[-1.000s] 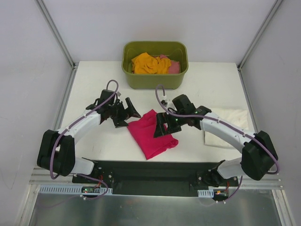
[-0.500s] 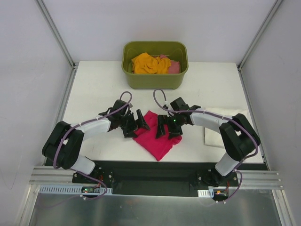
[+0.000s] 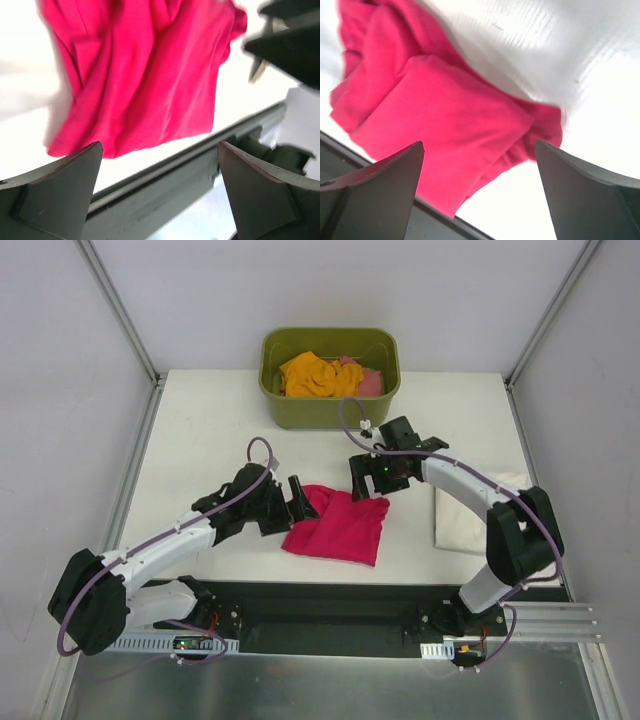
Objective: Fold and stack the t-shirts
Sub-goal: Smooth out wrinkles on the folded tshirt
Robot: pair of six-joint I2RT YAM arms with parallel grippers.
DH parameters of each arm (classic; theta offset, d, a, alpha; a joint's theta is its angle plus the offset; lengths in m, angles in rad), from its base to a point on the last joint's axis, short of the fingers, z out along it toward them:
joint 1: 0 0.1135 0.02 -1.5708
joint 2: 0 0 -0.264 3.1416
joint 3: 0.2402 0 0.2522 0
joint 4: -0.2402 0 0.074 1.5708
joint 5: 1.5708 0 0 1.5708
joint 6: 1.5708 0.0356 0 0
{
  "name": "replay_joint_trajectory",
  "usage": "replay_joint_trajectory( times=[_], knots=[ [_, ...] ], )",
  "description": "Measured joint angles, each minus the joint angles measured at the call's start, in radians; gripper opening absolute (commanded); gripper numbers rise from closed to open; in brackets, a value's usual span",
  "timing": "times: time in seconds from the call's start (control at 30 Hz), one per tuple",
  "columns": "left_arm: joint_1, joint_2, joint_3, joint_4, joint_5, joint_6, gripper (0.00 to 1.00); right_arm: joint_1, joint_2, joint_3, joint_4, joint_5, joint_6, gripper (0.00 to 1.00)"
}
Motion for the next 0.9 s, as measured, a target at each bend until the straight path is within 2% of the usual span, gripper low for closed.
replay_joint_trajectory(
  times=[0.13, 0.17, 0.3, 0.47, 0.63, 0.73, 0.9],
  knots=[
    [0.057, 0.036, 0.1, -0.048, -0.064, 0.061, 0.89, 0.0, -0.148, -0.034, -0.01, 0.019, 0.005, 0.97],
    [0.076, 0.065, 0.132, -0.053, -0.069, 0.077, 0.81, -0.003, -0.171, -0.038, -0.013, 0.019, 0.01, 0.97],
    [0.14, 0.26, 0.309, -0.066, -0.042, 0.149, 0.7, -0.037, -0.22, -0.063, -0.002, 0.009, 0.037, 0.99],
    [0.154, 0.513, 0.543, -0.112, 0.004, 0.272, 0.66, -0.082, -0.201, -0.082, -0.003, -0.016, 0.053, 0.95],
    [0.154, 0.729, 0.743, -0.191, 0.06, 0.436, 0.51, -0.126, -0.151, -0.082, 0.003, -0.065, 0.054, 0.93],
    [0.154, 0.828, 0.816, -0.236, 0.096, 0.506, 0.45, -0.145, -0.107, -0.081, 0.005, -0.087, 0.052, 0.91],
    [0.154, 0.91, 0.856, -0.309, 0.11, 0.565, 0.42, -0.152, -0.043, -0.069, 0.005, -0.113, 0.051, 0.89]
  ],
)
